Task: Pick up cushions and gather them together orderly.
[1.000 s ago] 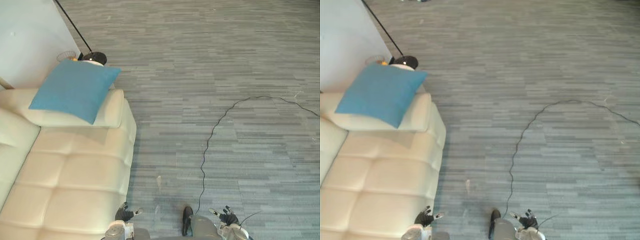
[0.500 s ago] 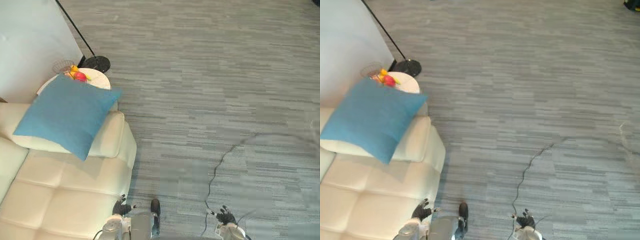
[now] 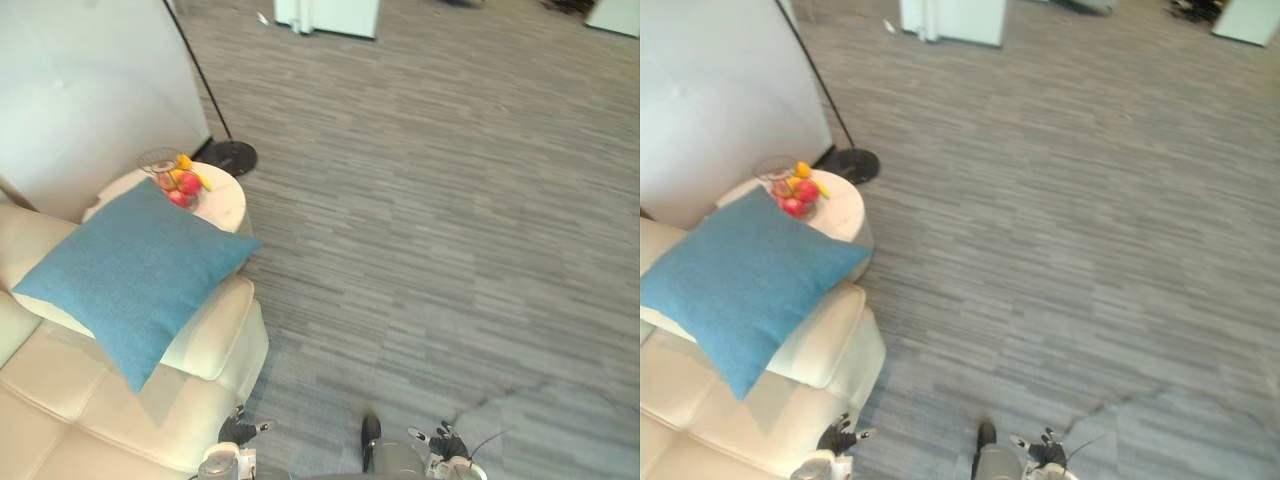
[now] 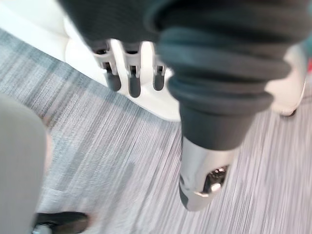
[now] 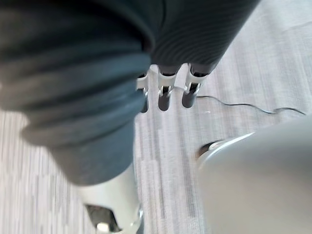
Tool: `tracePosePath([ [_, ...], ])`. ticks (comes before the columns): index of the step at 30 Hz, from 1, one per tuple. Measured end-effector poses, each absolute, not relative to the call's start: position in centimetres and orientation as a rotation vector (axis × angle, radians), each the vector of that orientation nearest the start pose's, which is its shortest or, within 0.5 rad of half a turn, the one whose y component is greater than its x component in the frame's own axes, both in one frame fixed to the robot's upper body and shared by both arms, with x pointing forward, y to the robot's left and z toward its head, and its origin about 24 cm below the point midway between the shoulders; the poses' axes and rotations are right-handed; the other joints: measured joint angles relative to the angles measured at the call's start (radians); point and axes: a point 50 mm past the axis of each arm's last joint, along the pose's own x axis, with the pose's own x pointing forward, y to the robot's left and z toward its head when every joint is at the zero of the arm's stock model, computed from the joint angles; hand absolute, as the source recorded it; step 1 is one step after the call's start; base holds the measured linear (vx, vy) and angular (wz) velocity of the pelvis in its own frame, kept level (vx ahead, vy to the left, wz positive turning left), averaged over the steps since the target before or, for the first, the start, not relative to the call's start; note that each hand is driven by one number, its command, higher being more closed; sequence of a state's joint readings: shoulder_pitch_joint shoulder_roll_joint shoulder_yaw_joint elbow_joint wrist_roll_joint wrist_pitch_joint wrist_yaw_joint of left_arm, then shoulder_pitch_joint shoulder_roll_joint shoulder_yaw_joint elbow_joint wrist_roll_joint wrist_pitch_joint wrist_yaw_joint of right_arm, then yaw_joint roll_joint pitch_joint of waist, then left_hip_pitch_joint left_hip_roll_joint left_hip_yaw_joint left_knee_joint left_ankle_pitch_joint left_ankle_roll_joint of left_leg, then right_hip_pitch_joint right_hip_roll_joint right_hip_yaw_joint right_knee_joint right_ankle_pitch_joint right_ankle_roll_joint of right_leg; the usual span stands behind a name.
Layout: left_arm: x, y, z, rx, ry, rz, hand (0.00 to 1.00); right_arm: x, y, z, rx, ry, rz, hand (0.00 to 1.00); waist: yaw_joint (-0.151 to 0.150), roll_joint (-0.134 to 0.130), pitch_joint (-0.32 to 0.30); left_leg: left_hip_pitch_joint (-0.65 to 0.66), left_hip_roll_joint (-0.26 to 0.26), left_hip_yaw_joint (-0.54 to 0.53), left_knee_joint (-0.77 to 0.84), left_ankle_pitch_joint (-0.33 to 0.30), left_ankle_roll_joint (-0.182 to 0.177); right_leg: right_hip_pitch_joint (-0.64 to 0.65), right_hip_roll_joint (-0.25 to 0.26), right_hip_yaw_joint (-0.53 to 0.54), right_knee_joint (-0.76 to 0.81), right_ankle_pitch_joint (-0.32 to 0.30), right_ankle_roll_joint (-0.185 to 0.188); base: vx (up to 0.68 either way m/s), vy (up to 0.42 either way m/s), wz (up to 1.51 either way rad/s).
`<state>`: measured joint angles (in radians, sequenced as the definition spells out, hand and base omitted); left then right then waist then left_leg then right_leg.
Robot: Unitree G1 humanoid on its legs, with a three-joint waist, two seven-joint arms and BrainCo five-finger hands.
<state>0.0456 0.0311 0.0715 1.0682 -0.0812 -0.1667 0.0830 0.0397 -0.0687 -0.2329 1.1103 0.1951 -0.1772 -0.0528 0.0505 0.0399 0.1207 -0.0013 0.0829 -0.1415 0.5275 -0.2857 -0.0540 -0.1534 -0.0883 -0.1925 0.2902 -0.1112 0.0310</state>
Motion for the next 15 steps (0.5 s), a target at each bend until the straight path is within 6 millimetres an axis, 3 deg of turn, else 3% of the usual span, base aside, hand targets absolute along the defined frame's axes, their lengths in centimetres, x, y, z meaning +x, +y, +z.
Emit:
tracePosePath([
  [1, 11.8, 17.7, -15.4, -0.039, 0.941, 0.222, 0.00, 10.7, -21.1, -15.5, 0.179, 0.939, -0.431, 0.00, 0.000, 0.002, 0.002, -0.014, 0.003, 0.001, 0.030, 0.007, -0.011, 0.006, 0.000, -0.010, -0.001, -0.004, -0.004, 0.34, -0.263, 0.91],
  [2, 12.0, 17.7, -15.4, -0.047, 0.937, 0.231, 0.00, 10.7, -21.3, -15.5, 0.175, 0.940, -0.437, 0.00, 0.004, 0.005, 0.018, -0.105, 0.038, 0.056, 0.202, 0.039, -0.068, 0.077, 0.003, -0.066, -0.026, -0.020, -0.023, 0.33, -0.227, 0.94],
  [4, 12.1, 18.0, -15.3, -0.028, 0.933, 0.223, 0.00, 10.6, -21.0, -15.5, 0.182, 0.943, -0.439, 0.00, 0.006, -0.006, 0.023, -0.131, 0.079, 0.178, 0.221, 0.024, -0.046, 0.168, -0.003, -0.118, -0.082, -0.023, -0.028, 0.29, -0.192, 0.91],
  [7, 12.8, 18.0, -15.1, 0.025, 0.920, 0.165, 0.00, 11.1, -21.0, -15.3, 0.199, 0.916, -0.446, 0.00, 0.004, -0.014, 0.022, -0.172, 0.073, 0.327, -0.017, 0.050, -0.014, 0.245, -0.019, -0.214, -0.164, -0.022, -0.022, 0.17, -0.081, 0.74],
  [9, 13.0, 17.7, -15.1, 0.044, 0.919, 0.136, 0.00, 10.8, -21.0, -15.4, 0.199, 0.922, -0.450, 0.00, 0.004, -0.009, 0.018, -0.191, 0.060, 0.434, -0.246, 0.216, 0.015, 0.266, -0.013, -0.275, -0.182, -0.038, 0.013, 0.20, 0.049, 0.91],
  [10, 13.1, 18.0, -15.0, 0.053, 0.916, 0.133, 0.00, 10.7, -20.9, -15.5, 0.202, 0.930, -0.450, 0.00, 0.003, -0.017, 0.017, -0.185, 0.048, 0.441, -0.266, 0.223, 0.017, 0.272, -0.022, -0.283, -0.183, -0.041, 0.017, 0.21, 0.086, 0.76],
  [12, 13.3, 18.8, -14.8, 0.077, 0.906, 0.139, 0.00, 10.7, -19.9, -15.7, 0.223, 0.939, -0.434, 0.00, 0.010, -0.066, 0.019, -0.170, -0.003, 0.430, -0.326, 0.245, 0.034, 0.274, -0.048, -0.301, -0.199, -0.043, 0.040, 0.19, 0.080, 0.52],
  [15, 13.2, 18.9, -14.9, 0.080, 0.916, 0.136, 0.00, 11.4, -20.0, -15.5, 0.217, 0.922, -0.426, 0.00, 0.009, -0.074, 0.021, -0.132, -0.045, 0.407, -0.344, 0.228, 0.059, 0.285, -0.094, -0.301, -0.127, -0.052, 0.065, 0.16, 0.110, 0.28],
])
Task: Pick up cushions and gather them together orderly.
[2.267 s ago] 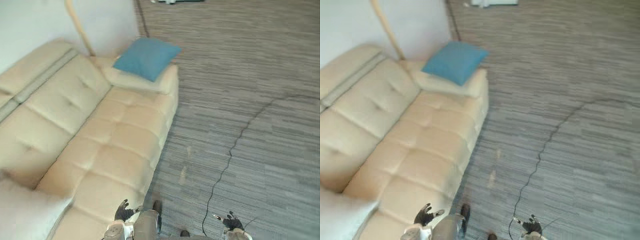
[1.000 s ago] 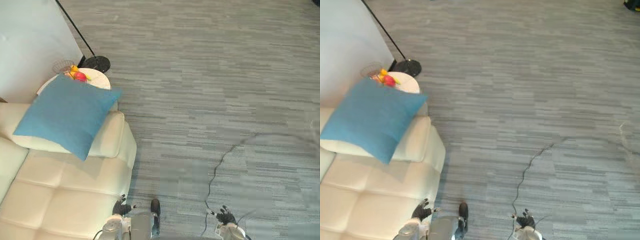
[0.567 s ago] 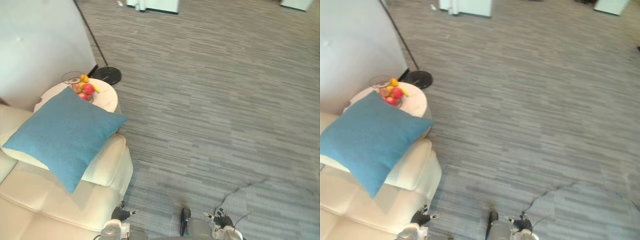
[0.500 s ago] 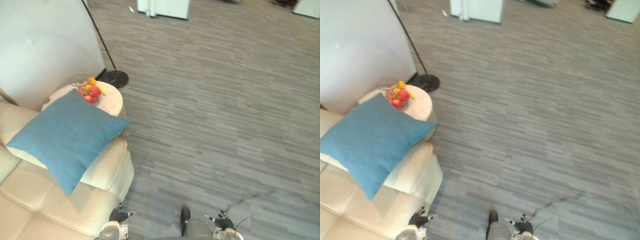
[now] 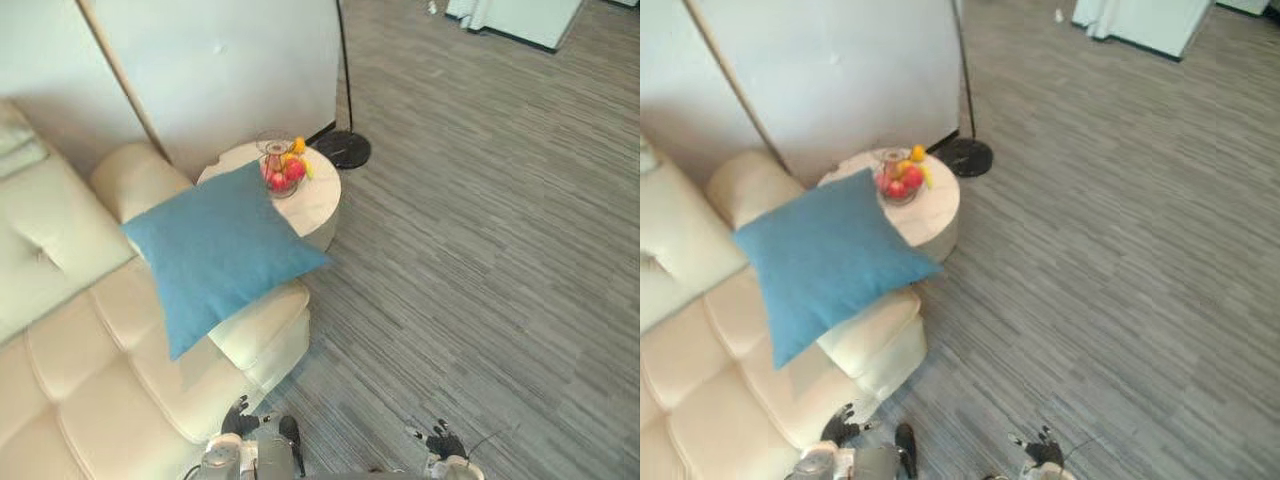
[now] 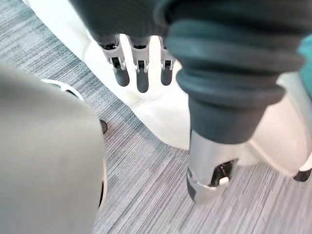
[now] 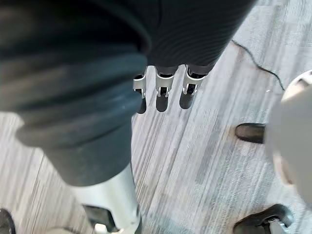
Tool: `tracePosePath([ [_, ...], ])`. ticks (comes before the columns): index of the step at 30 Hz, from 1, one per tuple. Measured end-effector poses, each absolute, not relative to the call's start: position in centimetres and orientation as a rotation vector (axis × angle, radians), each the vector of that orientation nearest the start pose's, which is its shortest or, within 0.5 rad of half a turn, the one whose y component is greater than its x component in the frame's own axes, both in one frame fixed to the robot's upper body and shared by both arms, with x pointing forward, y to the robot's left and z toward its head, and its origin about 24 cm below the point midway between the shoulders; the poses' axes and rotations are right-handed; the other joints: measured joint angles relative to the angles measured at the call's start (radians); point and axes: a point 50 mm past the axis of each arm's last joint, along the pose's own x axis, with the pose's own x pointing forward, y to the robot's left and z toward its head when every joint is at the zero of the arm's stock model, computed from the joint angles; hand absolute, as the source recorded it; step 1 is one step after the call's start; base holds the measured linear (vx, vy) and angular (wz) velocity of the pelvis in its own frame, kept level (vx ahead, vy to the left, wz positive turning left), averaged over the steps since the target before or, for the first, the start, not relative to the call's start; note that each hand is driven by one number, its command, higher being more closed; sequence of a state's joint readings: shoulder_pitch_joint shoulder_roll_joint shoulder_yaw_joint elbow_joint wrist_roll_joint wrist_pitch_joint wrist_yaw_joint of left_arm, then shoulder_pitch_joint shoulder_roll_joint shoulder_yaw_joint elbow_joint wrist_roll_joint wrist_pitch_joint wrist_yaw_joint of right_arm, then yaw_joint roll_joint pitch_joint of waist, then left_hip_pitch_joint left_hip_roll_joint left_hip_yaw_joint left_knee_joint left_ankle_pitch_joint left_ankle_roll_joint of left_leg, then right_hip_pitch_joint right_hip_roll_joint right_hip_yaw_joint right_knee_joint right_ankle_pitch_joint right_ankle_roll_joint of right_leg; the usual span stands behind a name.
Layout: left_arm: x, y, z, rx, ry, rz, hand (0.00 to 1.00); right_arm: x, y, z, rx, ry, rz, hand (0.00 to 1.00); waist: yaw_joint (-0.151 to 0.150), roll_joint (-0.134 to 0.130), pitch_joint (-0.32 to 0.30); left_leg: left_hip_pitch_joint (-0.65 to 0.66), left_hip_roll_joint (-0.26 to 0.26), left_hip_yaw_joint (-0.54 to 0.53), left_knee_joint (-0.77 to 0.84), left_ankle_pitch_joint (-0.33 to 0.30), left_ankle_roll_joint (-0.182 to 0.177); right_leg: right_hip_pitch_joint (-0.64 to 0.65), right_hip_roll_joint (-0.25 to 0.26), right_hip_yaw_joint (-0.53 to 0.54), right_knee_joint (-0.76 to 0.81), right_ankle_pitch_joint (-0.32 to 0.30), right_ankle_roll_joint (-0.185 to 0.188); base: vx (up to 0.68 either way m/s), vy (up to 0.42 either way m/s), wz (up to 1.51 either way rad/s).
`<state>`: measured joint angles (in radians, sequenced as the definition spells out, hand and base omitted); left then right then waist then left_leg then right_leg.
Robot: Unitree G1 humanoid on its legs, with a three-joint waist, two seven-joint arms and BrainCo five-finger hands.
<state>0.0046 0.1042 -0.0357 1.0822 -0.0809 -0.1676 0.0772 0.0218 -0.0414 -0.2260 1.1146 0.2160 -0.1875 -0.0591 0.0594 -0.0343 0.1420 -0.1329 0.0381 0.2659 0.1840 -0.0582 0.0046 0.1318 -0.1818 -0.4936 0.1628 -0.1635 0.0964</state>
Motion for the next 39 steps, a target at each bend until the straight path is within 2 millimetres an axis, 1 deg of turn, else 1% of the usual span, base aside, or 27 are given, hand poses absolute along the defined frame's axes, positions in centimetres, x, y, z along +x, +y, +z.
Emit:
tracePosePath([
  [1, 13.0, 18.9, -15.0, 0.080, 0.926, 0.135, 0.00, 11.3, -20.0, -15.5, 0.217, 0.927, -0.427, 0.00, -0.002, 0.002, 0.000, 0.032, -0.016, -0.011, -0.022, -0.011, 0.008, -0.007, -0.031, 0.003, 0.091, -0.012, 0.019, 0.12, 0.128, 0.34],
  [2, 12.9, 18.9, -15.1, 0.079, 0.930, 0.135, 0.00, 11.1, -19.9, -15.6, 0.215, 0.932, -0.426, 0.00, -0.001, 0.003, 0.000, 0.045, -0.026, -0.026, -0.035, -0.022, 0.013, -0.017, -0.050, 0.006, 0.155, -0.016, 0.026, 0.07, 0.136, 0.57],
  [3, 12.7, 18.9, -15.2, 0.079, 0.938, 0.130, 0.00, 10.7, -19.9, -15.7, 0.213, 0.940, -0.421, 0.00, -0.003, 0.005, -0.001, 0.088, -0.042, -0.051, -0.062, -0.032, 0.015, -0.059, -0.099, 0.025, 0.341, -0.007, 0.030, 0.13, 0.142, 0.79],
  [4, 12.5, 19.0, -15.2, 0.082, 0.942, 0.127, 0.00, 10.0, -19.8, -15.8, 0.210, 0.956, -0.420, 0.00, -0.006, 0.000, -0.002, 0.124, -0.058, -0.095, -0.069, -0.037, 0.023, -0.112, -0.133, 0.071, 0.502, 0.029, 0.021, 0.12, 0.112, 0.88],
  [5, 12.4, 19.2, -15.2, 0.083, 0.944, 0.126, 0.00, 9.9, -19.8, -15.8, 0.216, 0.956, -0.421, 0.00, -0.009, 0.001, -0.001, 0.132, -0.062, -0.105, -0.069, -0.041, 0.026, -0.136, -0.136, 0.104, 0.554, 0.019, 0.021, 0.22, 0.047, 0.93],
  [6, 12.3, 19.3, -15.2, 0.086, 0.943, 0.126, 0.00, 9.9, -19.7, -15.9, 0.212, 0.960, -0.416, 0.00, -0.010, -0.009, -0.007, 0.145, -0.066, -0.145, -0.069, -0.045, 0.034, -0.176, -0.122, 0.159, 0.618, -0.022, 0.030, 0.21, 0.011, 0.91],
  [7, 12.3, 19.3, -15.2, 0.086, 0.944, 0.126, 0.00, 9.9, -19.7, -15.9, 0.212, 0.959, -0.411, 0.00, -0.009, -0.010, -0.008, 0.154, -0.064, -0.176, -0.071, -0.043, 0.042, -0.199, -0.104, 0.178, 0.616, -0.060, 0.024, 0.27, -0.001, 0.99],
  [9, 12.4, 19.3, -15.2, 0.082, 0.941, 0.127, 0.00, 10.1, -19.6, -15.8, 0.214, 0.954, -0.406, 0.00, -0.010, -0.006, -0.006, 0.166, -0.061, -0.225, -0.078, -0.040, 0.037, -0.236, -0.075, 0.205, 0.543, -0.097, 0.017, 0.15, -0.034, 0.73],
  [10, 12.5, 19.2, -15.1, 0.077, 0.939, 0.128, 0.00, 10.1, -19.6, -15.8, 0.214, 0.952, -0.406, 0.00, -0.011, -0.004, -0.004, 0.171, -0.058, -0.241, -0.077, -0.041, 0.036, -0.242, -0.064, 0.220, 0.505, -0.099, 0.017, 0.14, -0.078, 0.69],
  [12, 12.3, 18.9, -15.3, 0.055, 0.944, 0.139, 0.00, 10.0, -20.0, -15.8, 0.208, 0.949, -0.411, 0.00, -0.011, 0.019, -0.015, 0.173, -0.021, -0.300, -0.074, -0.050, 0.013, -0.268, 0.018, 0.327, 0.295, -0.085, 0.013, 0.16, -0.136, 0.73],
  [13, 12.3, 18.8, -15.3, 0.054, 0.943, 0.138, 0.00, 10.0, -20.0, -15.7, 0.208, 0.947, -0.412, 0.00, -0.011, 0.021, -0.015, 0.174, -0.014, -0.313, -0.074, -0.051, 0.004, -0.269, 0.036, 0.356, 0.245, -0.072, 0.010, 0.15, -0.185, 0.68],
  [14, 12.3, 18.9, -15.2, 0.055, 0.943, 0.140, 0.00, 9.9, -19.9, -15.8, 0.215, 0.947, -0.416, 0.00, -0.012, 0.015, -0.018, 0.167, -0.010, -0.338, -0.069, -0.059, -0.015, -0.267, 0.055, 0.407, 0.156, -0.024, 0.012, 0.13, -0.235, 0.67],
  [15, 12.3, 19.3, -15.2, 0.057, 0.940, 0.153, 0.00, 9.4, -19.4, -15.9, 0.228, 0.957, -0.412, 0.00, -0.011, -0.013, -0.031, 0.167, -0.024, -0.351, -0.062, -0.074, -0.037, -0.262, 0.039, 0.418, 0.097, 0.075, 0.007, 0.14, -0.266, 0.63],
  [16, 12.2, 19.7, -15.2, 0.056, 0.940, 0.167, 0.00, 9.1, -18.9, -16.0, 0.242, 0.964, -0.413, 0.00, -0.010, -0.033, -0.040, 0.168, -0.038, -0.357, -0.061, -0.083, -0.044, -0.254, 0.021, 0.414, 0.084, 0.131, 0.009, 0.20, -0.407, 0.57],
  [17, 12.1, 19.3, -15.3, 0.034, 0.946, 0.181, 0.00, 9.1, -19.1, -16.0, 0.245, 0.958, -0.422, 0.00, -0.009, -0.019, -0.054, 0.172, -0.011, -0.343, -0.044, -0.109, -0.061, -0.225, 0.029, 0.376, 0.073, 0.095, -0.006, 0.22, -0.388, 0.54],
  [18, 12.1, 18.4, -15.4, 0.013, 0.945, 0.169, 0.00, 9.1, -19.8, -15.8, 0.230, 0.949, -0.434, 0.00, -0.013, 0.007, -0.063, 0.168, 0.027, -0.287, -0.040, -0.111, -0.074, -0.199, 0.055, 0.347, 0.040, 0.088, -0.013, 0.22, -0.349, 0.44],
  [19, 12.1, 17.9, -15.4, -0.002, 0.942, 0.168, 0.00, 9.0, -20.1, -15.8, 0.217, 0.951, -0.433, 0.00, -0.009, 0.026, -0.072, 0.171, 0.044, -0.288, -0.048, -0.108, -0.081, -0.188, 0.067, 0.336, 0.022, 0.087, -0.015, 0.13, -0.159, 0.31],
  [21, 12.1, 17.0, -15.5, -0.027, 0.943, 0.158, 0.00, 9.3, -20.4, -15.7, 0.211, 0.942, -0.432, 0.00, -0.009, 0.047, -0.084, 0.184, 0.060, -0.294, -0.081, -0.096, -0.100, -0.170, 0.088, 0.317, -0.001, 0.086, -0.022, 0.14, -0.135, 0.22],
  [23, 12.5, 16.6, -15.4, -0.032, 0.936, 0.151, 0.00, 10.0, -20.2, -15.5, 0.209, 0.925, -0.419, 0.00, -0.010, 0.046, -0.083, 0.201, 0.072, -0.306, -0.108, -0.087, -0.112, -0.153, 0.099, 0.299, -0.014, 0.081, -0.030, 0.15, -0.116, 0.23],
  [26, 13.0, 16.8, -15.1, -0.022, 0.911, 0.164, 0.00, 11.5, -20.1, -14.7, 0.190, 0.852, -0.386, 0.00, -0.012, 0.030, -0.081, 0.204, 0.074, -0.322, -0.116, -0.083, -0.116, -0.130, 0.104, 0.282, -0.042, 0.083, -0.034, 0.08, -0.030, 0.18],
  [28, 14.4, 18.0, -14.0, -0.012, 0.822, 0.208, 0.00, 13.7, -20.3, -13.1, 0.170, 0.736, -0.362, 0.00, -0.013, 0.004, -0.085, 0.188, 0.064, -0.336, -0.126, -0.077, -0.113, -0.131, 0.100, 0.275, -0.068, 0.092, -0.038, 0.05, 0.030, 0.16],
  [29, 14.7, 18.6, -13.6, -0.005, 0.795, 0.223, 0.00, 14.3, -20.4, -12.6, 0.164, 0.701, -0.358, 0.00, -0.013, -0.002, -0.086, 0.186, 0.062, -0.338, -0.130, -0.075, -0.112, -0.131, 0.099, 0.272, -0.074, 0.095, -0.036, 0.03, 0.023, 0.12],
  [30, 15.4, 19.5, -13.0, 0.009, 0.752, 0.243, 0.00, 15.1, -20.8, -11.8, 0.149, 0.647, -0.353, 0.00, -0.014, -0.007, -0.088, 0.182, 0.058, -0.339, -0.132, -0.074, -0.111, -0.131, 0.097, 0.270, -0.085, 0.101, -0.033, 0.04, 0.039, 0.08],
  [31, 16.4, 21.3, -11.6, 0.012, 0.665, 0.304, 0.00, 16.5, -21.8, -10.2, 0.110, 0.559, -0.344, 0.00, -0.014, -0.013, -0.092, 0.171, 0.048, -0.344, -0.132, -0.073, -0.110, -0.130, 0.091, 0.267, -0.102, 0.109, -0.030, 0.06, 0.055, 0.11],
  [35, 18.1, 25.0, -8.2, 0.003, 0.487, 0.438, 0.00, 19.4, -24.2, -6.3, -0.016, 0.374, -0.316, 0.00, -0.013, -0.013, -0.092, 0.152, 0.025, -0.360, -0.130, -0.065, -0.097, -0.129, 0.075, 0.251, -0.141, 0.130, -0.024, 0.05, 0.047, 0.12],
  [38, 19.0, 26.9, -5.7, -0.016, 0.359, 0.517, 0.00, 21.3, -25.3, -3.8, -0.043, 0.261, -0.324, 0.00, -0.010, -0.013, -0.092, 0.137, 0.015, -0.369, -0.129, -0.060, -0.091, -0.127, 0.067, 0.236, -0.157, 0.137, -0.025, 0.02, 0.027, 0.13],
  [39, 19.2, 27.1, -5.3, -0.022, 0.334, 0.530, 0.00, 21.6, -25.5, -3.4, -0.042, 0.242, -0.331, 0.00, -0.010, -0.013, -0.092, 0.135, 0.013, -0.373, -0.129, -0.059, -0.089, -0.126, 0.065, 0.232, -0.159, 0.138, -0.026, 0.01, 0.017, 0.19],
])
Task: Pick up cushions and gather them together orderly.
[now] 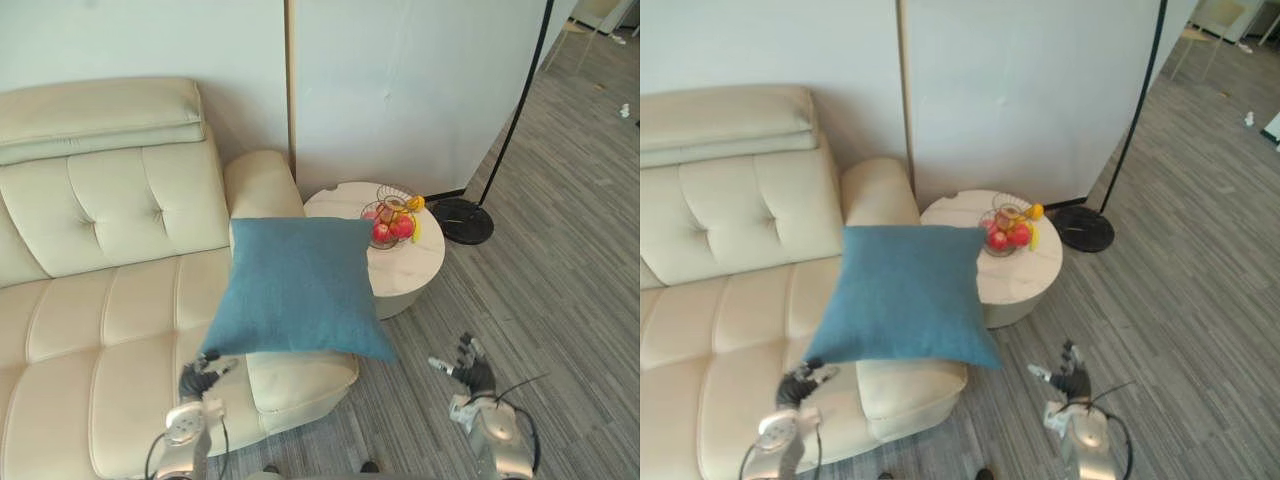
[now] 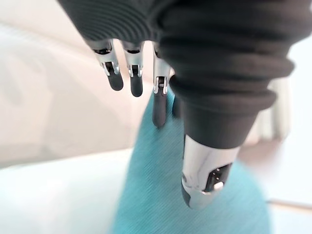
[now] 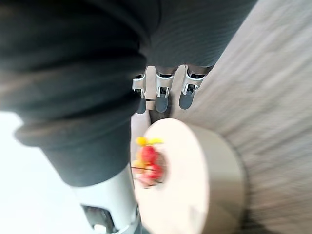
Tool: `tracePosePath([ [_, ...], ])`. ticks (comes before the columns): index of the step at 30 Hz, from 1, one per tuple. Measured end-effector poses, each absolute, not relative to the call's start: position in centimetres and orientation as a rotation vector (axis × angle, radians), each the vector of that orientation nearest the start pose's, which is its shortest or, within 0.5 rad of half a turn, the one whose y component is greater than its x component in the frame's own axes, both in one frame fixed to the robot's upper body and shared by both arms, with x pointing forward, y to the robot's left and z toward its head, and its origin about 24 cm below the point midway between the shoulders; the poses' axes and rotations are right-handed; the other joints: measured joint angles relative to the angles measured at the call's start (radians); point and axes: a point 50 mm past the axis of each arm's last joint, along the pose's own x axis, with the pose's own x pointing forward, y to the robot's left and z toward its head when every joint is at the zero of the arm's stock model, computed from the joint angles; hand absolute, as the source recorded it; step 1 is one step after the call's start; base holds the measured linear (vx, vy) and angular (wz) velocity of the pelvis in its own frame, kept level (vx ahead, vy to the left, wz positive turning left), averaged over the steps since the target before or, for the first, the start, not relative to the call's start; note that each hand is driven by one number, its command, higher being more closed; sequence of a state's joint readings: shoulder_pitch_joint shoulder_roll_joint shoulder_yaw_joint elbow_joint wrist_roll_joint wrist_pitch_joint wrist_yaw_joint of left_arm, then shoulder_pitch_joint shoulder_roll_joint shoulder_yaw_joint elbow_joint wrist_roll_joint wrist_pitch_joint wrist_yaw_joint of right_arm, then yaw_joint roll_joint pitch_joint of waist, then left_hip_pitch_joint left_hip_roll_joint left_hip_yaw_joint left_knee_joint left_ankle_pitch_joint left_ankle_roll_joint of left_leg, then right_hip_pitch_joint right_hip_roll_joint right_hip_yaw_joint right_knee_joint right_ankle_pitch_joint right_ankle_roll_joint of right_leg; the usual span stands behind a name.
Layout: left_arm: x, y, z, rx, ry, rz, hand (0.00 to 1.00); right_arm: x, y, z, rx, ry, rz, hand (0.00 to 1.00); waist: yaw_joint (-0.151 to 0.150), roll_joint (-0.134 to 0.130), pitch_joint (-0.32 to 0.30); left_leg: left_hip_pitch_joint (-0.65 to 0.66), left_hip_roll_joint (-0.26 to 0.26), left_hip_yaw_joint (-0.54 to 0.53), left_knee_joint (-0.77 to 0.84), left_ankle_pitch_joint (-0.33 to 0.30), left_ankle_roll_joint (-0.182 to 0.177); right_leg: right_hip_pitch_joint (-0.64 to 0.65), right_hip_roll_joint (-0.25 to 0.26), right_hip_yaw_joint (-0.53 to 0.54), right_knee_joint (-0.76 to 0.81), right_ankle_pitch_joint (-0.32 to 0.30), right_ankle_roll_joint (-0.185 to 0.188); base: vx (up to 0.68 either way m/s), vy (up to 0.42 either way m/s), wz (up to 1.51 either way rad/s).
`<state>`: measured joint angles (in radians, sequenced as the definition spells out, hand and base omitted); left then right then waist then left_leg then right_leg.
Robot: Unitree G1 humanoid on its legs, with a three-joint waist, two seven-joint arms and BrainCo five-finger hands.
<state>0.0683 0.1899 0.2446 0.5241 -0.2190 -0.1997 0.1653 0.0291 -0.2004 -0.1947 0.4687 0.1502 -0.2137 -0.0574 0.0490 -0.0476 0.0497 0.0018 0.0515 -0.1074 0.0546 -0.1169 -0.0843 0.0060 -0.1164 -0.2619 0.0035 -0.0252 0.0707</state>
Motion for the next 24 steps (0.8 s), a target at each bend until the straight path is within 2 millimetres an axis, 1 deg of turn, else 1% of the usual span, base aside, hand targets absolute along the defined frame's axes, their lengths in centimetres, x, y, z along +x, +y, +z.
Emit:
tracePosePath([
  [3, 20.5, 28.3, -3.3, -0.018, 0.243, 0.556, 0.00, 23.5, -25.9, -1.6, -0.057, 0.174, -0.319, 0.00, 0.006, 0.000, 0.001, -0.004, -0.008, -0.016, 0.000, 0.004, 0.004, 0.015, -0.005, -0.015, -0.023, 0.014, 0.003, -0.01, 0.013, 0.15],
  [5, 21.4, 28.6, -2.4, -0.021, 0.203, 0.565, 0.00, 24.5, -25.8, -0.8, -0.048, 0.139, -0.312, 0.00, 0.010, -0.002, 0.004, -0.020, -0.012, -0.019, 0.000, 0.012, 0.007, 0.012, -0.008, -0.022, -0.033, 0.024, 0.002, -0.06, 0.012, 0.15],
  [6, 22.7, 28.6, -1.3, -0.024, 0.158, 0.557, 0.00, 25.6, -25.6, 0.0, -0.040, 0.108, -0.302, 0.00, 0.009, -0.002, 0.011, -0.041, -0.015, -0.037, 0.000, 0.020, 0.006, -0.001, -0.010, -0.035, -0.033, 0.028, -0.001, -0.13, 0.004, 0.33],
  [7, 24.4, 28.4, 0.2, -0.021, 0.099, 0.535, 0.00, 27.1, -25.3, 0.9, -0.029, 0.080, -0.285, 0.00, 0.015, -0.007, 0.030, -0.066, -0.017, -0.045, 0.000, 0.037, 0.005, -0.025, -0.012, -0.043, -0.024, 0.034, -0.006, -0.15, -0.001, 0.31],
  [8, 25.1, 28.2, 0.9, -0.022, 0.070, 0.530, 0.00, 27.9, -25.0, 1.4, -0.031, 0.067, -0.269, 0.00, 0.018, -0.008, 0.040, -0.077, -0.017, -0.049, 0.001, 0.042, 0.004, -0.039, -0.012, -0.044, -0.020, 0.036, -0.009, -0.16, -0.006, 0.24],
  [9, 26.6, 27.8, 2.6, -0.025, 0.007, 0.507, 0.00, 29.4, -24.5, 2.8, -0.036, 0.026, -0.239, 0.00, 0.025, -0.007, 0.070, -0.106, -0.017, -0.060, 0.002, 0.057, -0.001, -0.068, -0.012, -0.050, -0.004, 0.041, -0.014, -0.17, -0.017, 0.18],
  [11, 28.5, 27.1, 4.6, -0.025, -0.061, 0.474, 0.00, 31.3, -23.7, 4.5, -0.030, -0.021, -0.218, 0.00, 0.039, -0.004, 0.115, -0.134, -0.015, -0.070, 0.003, 0.075, -0.006, -0.105, -0.015, -0.055, 0.026, 0.041, -0.015, -0.18, -0.021, 0.16],
  [12, 29.6, 26.6, 5.8, -0.029, -0.101, 0.461, 0.00, 32.2, -23.4, 5.2, -0.007, -0.036, -0.220, 0.00, 0.055, 0.000, 0.132, -0.162, -0.014, -0.075, 0.012, 0.082, -0.008, -0.136, -0.017, -0.056, 0.050, 0.039, -0.017, -0.16, -0.016, 0.09],
  [14, 30.7, 26.0, 7.0, -0.029, -0.136, 0.443, 0.00, 33.0, -23.3, 5.9, 0.005, -0.044, -0.227, 0.00, 0.067, 0.005, 0.162, -0.184, -0.016, -0.079, 0.036, 0.082, -0.008, -0.161, -0.022, -0.057, 0.085, 0.033, -0.023, -0.15, -0.007, 0.08],
  [16, 32.7, 25.6, 9.2, -0.006, -0.182, 0.418, 0.00, 34.5, -22.4, 7.5, 0.040, -0.077, -0.211, 0.00, 0.071, 0.007, 0.203, -0.245, -0.024, -0.088, 0.075, 0.087, -0.013, -0.230, -0.038, -0.058, 0.160, 0.014, -0.028, -0.17, -0.001, 0.13],
  [17, 33.2, 25.5, 9.9, 0.000, -0.193, 0.414, 0.00, 34.9, -22.1, 8.1, 0.042, -0.090, -0.204, 0.00, 0.071, 0.007, 0.216, -0.256, -0.026, -0.089, 0.078, 0.091, -0.014, -0.249, -0.042, -0.058, 0.179, 0.010, -0.028, -0.18, -0.005, 0.13],
  [18, 34.4, 25.1, 11.1, 0.006, -0.212, 0.403, 0.00, 35.7, -21.7, 9.0, 0.061, -0.108, -0.195, 0.00, 0.071, 0.006, 0.235, -0.286, -0.029, -0.091, 0.088, 0.099, -0.016, -0.285, -0.050, -0.059, 0.208, 0.007, -0.029, -0.21, -0.011, 0.11],
  [19, 35.3, 24.5, 12.0, 0.001, -0.228, 0.389, 0.00, 36.1, -21.4, 9.8, 0.084, -0.124, -0.193, 0.00, 0.073, 0.006, 0.237, -0.319, -0.027, -0.090, 0.094, 0.102, -0.017, -0.319, -0.055, -0.059, 0.223, 0.007, -0.028, -0.20, -0.014, 0.09],
  [21, 36.0, 23.8, 13.1, 0.001, -0.251, 0.370, 0.00, 36.6, -21.1, 10.7, 0.096, -0.149, -0.189, 0.00, 0.073, 0.006, 0.255, -0.330, -0.027, -0.089, 0.092, 0.111, -0.016, -0.335, -0.059, -0.058, 0.236, 0.007, -0.029, -0.12, -0.015, 0.05],
  [22, 36.7, 23.2, 14.0, -0.004, -0.262, 0.354, 0.00, 37.0, -20.8, 11.5, 0.110, -0.171, -0.190, 0.00, 0.072, 0.007, 0.263, -0.351, -0.022, -0.076, 0.090, 0.117, -0.016, -0.355, -0.061, -0.058, 0.242, 0.008, -0.030, -0.10, -0.018, 0.02],
  [23, 37.0, 23.0, 14.2, -0.009, -0.264, 0.350, 0.00, 37.1, -20.7, 11.8, 0.121, -0.177, -0.193, 0.00, 0.073, 0.006, 0.265, -0.357, -0.019, -0.066, 0.090, 0.119, -0.015, -0.362, -0.061, -0.058, 0.245, 0.009, -0.030, -0.09, -0.017, 0.01],
  [24, 37.5, 22.3, 14.7, -0.030, -0.266, 0.340, 0.00, 37.4, -20.5, 12.4, 0.132, -0.190, -0.196, 0.00, 0.072, 0.006, 0.273, -0.370, -0.011, -0.050, 0.090, 0.125, -0.015, -0.377, -0.061, -0.058, 0.249, 0.010, -0.032, -0.04, -0.012, 0.00],
])
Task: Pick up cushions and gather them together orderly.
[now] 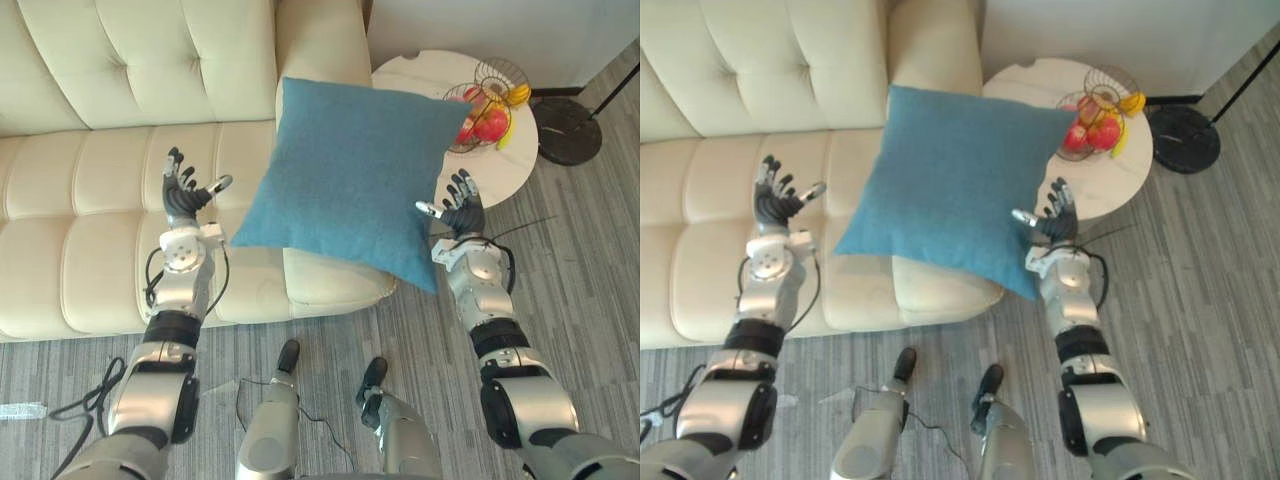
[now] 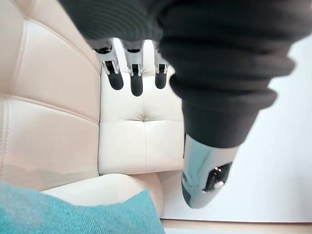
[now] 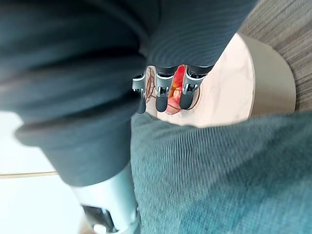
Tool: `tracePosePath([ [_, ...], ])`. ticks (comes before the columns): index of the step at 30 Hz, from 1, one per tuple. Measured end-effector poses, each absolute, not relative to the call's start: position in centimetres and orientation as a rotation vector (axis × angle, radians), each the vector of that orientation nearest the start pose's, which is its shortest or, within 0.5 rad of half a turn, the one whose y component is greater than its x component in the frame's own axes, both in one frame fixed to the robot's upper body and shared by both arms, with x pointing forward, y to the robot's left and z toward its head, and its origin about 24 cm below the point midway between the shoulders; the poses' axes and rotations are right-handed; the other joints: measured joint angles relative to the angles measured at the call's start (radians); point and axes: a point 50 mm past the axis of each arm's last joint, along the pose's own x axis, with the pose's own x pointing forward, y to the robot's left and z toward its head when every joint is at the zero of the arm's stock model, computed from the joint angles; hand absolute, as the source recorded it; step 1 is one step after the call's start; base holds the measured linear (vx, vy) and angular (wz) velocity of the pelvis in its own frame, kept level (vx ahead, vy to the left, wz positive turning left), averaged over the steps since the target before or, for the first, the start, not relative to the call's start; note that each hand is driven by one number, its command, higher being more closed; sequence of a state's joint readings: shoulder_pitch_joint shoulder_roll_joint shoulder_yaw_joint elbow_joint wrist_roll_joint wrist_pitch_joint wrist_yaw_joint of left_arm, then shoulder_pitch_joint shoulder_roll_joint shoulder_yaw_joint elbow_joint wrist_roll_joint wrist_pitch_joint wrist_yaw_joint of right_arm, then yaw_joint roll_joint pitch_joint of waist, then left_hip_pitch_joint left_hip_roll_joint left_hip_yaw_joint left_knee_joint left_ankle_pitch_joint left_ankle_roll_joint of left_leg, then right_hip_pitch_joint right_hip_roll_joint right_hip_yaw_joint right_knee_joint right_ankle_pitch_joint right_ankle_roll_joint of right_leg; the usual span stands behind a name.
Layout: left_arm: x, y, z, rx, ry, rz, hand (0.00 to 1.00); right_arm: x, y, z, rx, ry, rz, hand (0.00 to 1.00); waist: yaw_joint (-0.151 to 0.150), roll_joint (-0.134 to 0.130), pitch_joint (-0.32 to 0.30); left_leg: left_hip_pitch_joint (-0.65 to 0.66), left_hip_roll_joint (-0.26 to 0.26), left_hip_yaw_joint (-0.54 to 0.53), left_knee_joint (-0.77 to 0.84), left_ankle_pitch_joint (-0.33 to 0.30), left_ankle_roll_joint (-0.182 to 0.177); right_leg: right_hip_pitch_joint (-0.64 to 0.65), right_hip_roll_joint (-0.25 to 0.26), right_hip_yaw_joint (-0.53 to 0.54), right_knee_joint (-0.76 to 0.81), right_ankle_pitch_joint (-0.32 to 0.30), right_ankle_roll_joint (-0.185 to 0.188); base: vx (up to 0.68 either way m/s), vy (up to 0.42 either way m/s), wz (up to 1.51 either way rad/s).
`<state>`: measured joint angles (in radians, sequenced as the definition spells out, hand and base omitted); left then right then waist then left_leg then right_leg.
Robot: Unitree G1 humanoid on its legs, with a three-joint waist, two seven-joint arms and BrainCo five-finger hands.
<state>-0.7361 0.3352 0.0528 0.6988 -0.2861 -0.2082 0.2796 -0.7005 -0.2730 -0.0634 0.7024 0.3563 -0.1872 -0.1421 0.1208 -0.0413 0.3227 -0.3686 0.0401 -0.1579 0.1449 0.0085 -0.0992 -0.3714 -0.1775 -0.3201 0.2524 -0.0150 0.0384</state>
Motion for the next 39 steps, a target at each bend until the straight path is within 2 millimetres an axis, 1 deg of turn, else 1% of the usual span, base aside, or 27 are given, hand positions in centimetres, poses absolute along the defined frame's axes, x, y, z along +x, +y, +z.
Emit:
tracePosePath([
  [1, 37.7, 22.1, 14.8, -0.038, -0.267, 0.335, 0.00, 37.5, -20.4, 12.6, 0.134, -0.193, -0.196, 0.00, 0.000, 0.000, 0.003, -0.003, 0.002, 0.004, -0.001, 0.003, -0.001, -0.004, 0.000, 0.000, 0.000, 0.001, -0.001, -0.04, -0.024, 0.00],
  [3, 38.5, 20.4, 15.1, -0.069, -0.253, 0.300, 0.00, 38.1, -19.6, 13.3, 0.158, -0.201, -0.194, 0.00, -0.001, 0.001, 0.008, -0.038, 0.008, 0.019, -0.001, 0.016, -0.008, -0.042, 0.002, 0.001, 0.003, 0.007, -0.009, -0.02, -0.029, -0.04],
  [4, 38.6, 20.2, 15.1, -0.070, -0.250, 0.294, 0.00, 38.1, -19.5, 13.4, 0.164, -0.203, -0.191, 0.00, -0.001, 0.001, 0.008, -0.042, 0.009, 0.021, -0.001, 0.018, -0.008, -0.048, 0.002, 0.001, 0.003, 0.008, -0.010, 0.02, -0.028, -0.08],
  [5, 39.1, 18.9, 15.0, -0.069, -0.228, 0.261, 0.00, 38.5, -18.5, 13.8, 0.189, -0.210, -0.174, 0.00, -0.006, 0.001, 0.010, -0.064, 0.013, 0.028, 0.000, 0.023, -0.013, -0.070, 0.004, 0.002, 0.003, 0.011, -0.013, 0.02, -0.024, -0.07],
  [7, 39.4, 17.7, 15.0, -0.088, -0.210, 0.236, 0.00, 38.8, -17.8, 14.4, 0.210, -0.222, -0.166, 0.00, -0.008, 0.000, 0.010, -0.079, 0.017, 0.035, 0.002, 0.024, -0.014, -0.088, 0.006, 0.003, 0.002, 0.013, -0.016, 0.02, -0.020, -0.09],
  [8, 39.6, 16.9, 14.9, -0.096, -0.201, 0.219, 0.00, 38.9, -17.4, 14.8, 0.218, -0.229, -0.160, 0.00, -0.011, 0.001, 0.012, -0.087, 0.020, 0.038, 0.002, 0.024, -0.014, -0.095, 0.007, 0.003, 0.001, 0.015, -0.018, 0.03, -0.032, -0.11],
  [9, 39.8, 15.7, 14.9, -0.098, -0.191, 0.196, 0.00, 39.2, -16.9, 15.4, 0.226, -0.243, -0.152, 0.00, -0.012, 0.001, 0.026, -0.088, 0.023, 0.043, 0.002, 0.024, -0.015, -0.098, 0.010, 0.007, 0.000, 0.016, -0.020, 0.03, -0.035, -0.11],
  [11, 40.1, 14.5, 15.5, -0.111, -0.195, 0.178, 0.00, 39.5, -16.5, 16.2, 0.223, -0.256, -0.143, 0.00, -0.015, 0.001, 0.036, -0.104, 0.031, 0.046, 0.003, 0.024, -0.015, -0.110, 0.019, 0.007, -0.012, 0.024, -0.026, 0.00, -0.041, -0.09],
  [13, 40.5, 14.1, 17.0, -0.110, -0.229, 0.178, 0.00, 39.8, -15.9, 17.6, 0.231, -0.286, -0.136, 0.00, -0.018, 0.001, 0.062, -0.128, 0.041, 0.051, 0.011, 0.025, -0.018, -0.127, 0.028, 0.006, -0.020, 0.032, -0.028, -0.02, -0.039, -0.08],
  [14, 40.5, 14.1, 17.0, -0.110, -0.231, 0.177, 0.00, 39.9, -15.8, 17.6, 0.233, -0.287, -0.135, 1.00, -0.018, 0.000, 0.062, -0.132, 0.042, 0.053, 0.012, 0.025, -0.018, -0.130, 0.029, 0.007, -0.021, 0.034, -0.029, -0.02, -0.037, -0.06],
  [15, 40.5, 14.1, 17.2, -0.104, -0.236, 0.177, 1.00, 39.9, -15.3, 18.0, 0.243, -0.293, -0.127, 1.00, -0.018, 0.000, 0.062, -0.145, 0.046, 0.058, 0.015, 0.024, -0.018, -0.139, 0.034, 0.007, -0.031, 0.041, -0.030, -0.01, -0.025, -0.06],
  [16, 40.5, 14.1, 17.2, -0.103, -0.236, 0.177, 1.00, 40.0, -14.9, 18.2, 0.248, -0.298, -0.121, 1.00, -0.017, 0.000, 0.062, -0.150, 0.048, 0.064, 0.016, 0.025, -0.018, -0.139, 0.038, 0.007, -0.043, 0.049, -0.029, 0.00, -0.017, -0.06],
  [21, 40.5, 14.4, 17.4, -0.111, -0.243, 0.186, 1.00, 40.1, -14.8, 18.7, 0.245, -0.309, -0.123, 1.00, -0.017, 0.000, 0.062, -0.152, 0.047, 0.069, 0.017, 0.025, -0.018, -0.139, 0.038, 0.010, -0.049, 0.055, -0.029, 0.00, 0.000, -0.01],
  [23, 40.5, 14.5, 17.8, -0.157, -0.251, 0.195, 1.00, 40.0, -14.7, 18.9, 0.265, -0.318, -0.115, 1.00, -0.018, 0.000, 0.062, -0.151, 0.048, 0.070, 0.017, 0.025, -0.019, -0.139, 0.038, 0.010, -0.049, 0.055, -0.029, 0.00, 0.000, 0.00],
  [26, 40.3, 14.2, 18.9, -0.230, -0.291, 0.191, 1.00, 39.9, -14.5, 19.6, 0.315, -0.339, -0.099, 1.00, -0.019, 0.000, 0.062, -0.146, 0.048, 0.075, 0.016, 0.027, -0.021, -0.136, 0.037, 0.012, -0.046, 0.054, -0.029, 0.01, 0.001, -0.01],
  [28, 40.2, 14.1, 19.4, -0.262, -0.305, 0.198, 1.00, 39.8, -14.2, 19.9, 0.331, -0.349, -0.090, 1.00, -0.018, 0.000, 0.062, -0.137, 0.048, 0.084, 0.016, 0.027, -0.021, -0.131, 0.036, 0.016, -0.044, 0.054, -0.029, 0.02, 0.006, -0.06],
  [31, 39.5, 13.3, 20.4, -0.311, -0.357, 0.184, 1.00, 39.3, -13.6, 20.4, 0.362, -0.378, -0.081, 1.00, -0.019, 0.002, 0.065, -0.102, 0.047, 0.104, 0.016, 0.027, -0.021, -0.106, 0.031, 0.027, -0.032, 0.047, -0.026, 0.03, 0.015, -0.04],
  [33, 38.1, 12.3, 20.5, -0.347, -0.409, 0.151, 1.00, 37.8, -14.0, 19.9, 0.383, -0.423, -0.094, 1.00, -0.025, 0.002, 0.065, -0.061, 0.039, 0.114, 0.016, 0.024, -0.023, -0.077, 0.016, 0.027, 0.005, 0.013, -0.020, 0.03, 0.012, 0.14],
  [34, 37.7, 12.0, 20.5, -0.354, -0.419, 0.143, 1.00, 37.5, -14.1, 19.8, 0.389, -0.434, -0.096, 1.00, -0.025, 0.002, 0.065, -0.051, 0.039, 0.115, 0.016, 0.022, -0.025, -0.069, 0.013, 0.027, 0.015, 0.006, -0.018, 0.05, 0.005, 0.17],
  [36, 35.7, 11.2, 19.5, -0.377, -0.460, 0.103, 1.00, 35.2, -14.5, 18.6, 0.430, -0.480, -0.103, 1.00, -0.025, 0.002, 0.065, 0.005, 0.037, 0.120, 0.015, 0.005, -0.030, -0.029, 0.003, 0.023, 0.055, -0.031, -0.018, 0.06, -0.003, 0.10],
  [38, 34.4, 11.0, 19.0, -0.394, -0.482, 0.095, 1.00, 34.0, -14.4, 18.0, 0.455, -0.503, -0.100, 1.00, -0.025, 0.001, 0.063, 0.034, 0.035, 0.122, 0.013, -0.006, -0.031, -0.009, -0.004, 0.021, 0.077, -0.053, -0.016, 0.05, -0.008, 0.04],
  [39, 33.0, 10.9, 18.4, -0.421, -0.503, 0.093, 1.00, 32.7, -14.2, 17.3, 0.475, -0.520, -0.097, 1.00, -0.029, 0.002, 0.059, 0.062, 0.033, 0.124, 0.012, -0.016, -0.031, 0.010, -0.010, 0.021, 0.096, -0.073, -0.015, 0.04, -0.016, 0.04],
])
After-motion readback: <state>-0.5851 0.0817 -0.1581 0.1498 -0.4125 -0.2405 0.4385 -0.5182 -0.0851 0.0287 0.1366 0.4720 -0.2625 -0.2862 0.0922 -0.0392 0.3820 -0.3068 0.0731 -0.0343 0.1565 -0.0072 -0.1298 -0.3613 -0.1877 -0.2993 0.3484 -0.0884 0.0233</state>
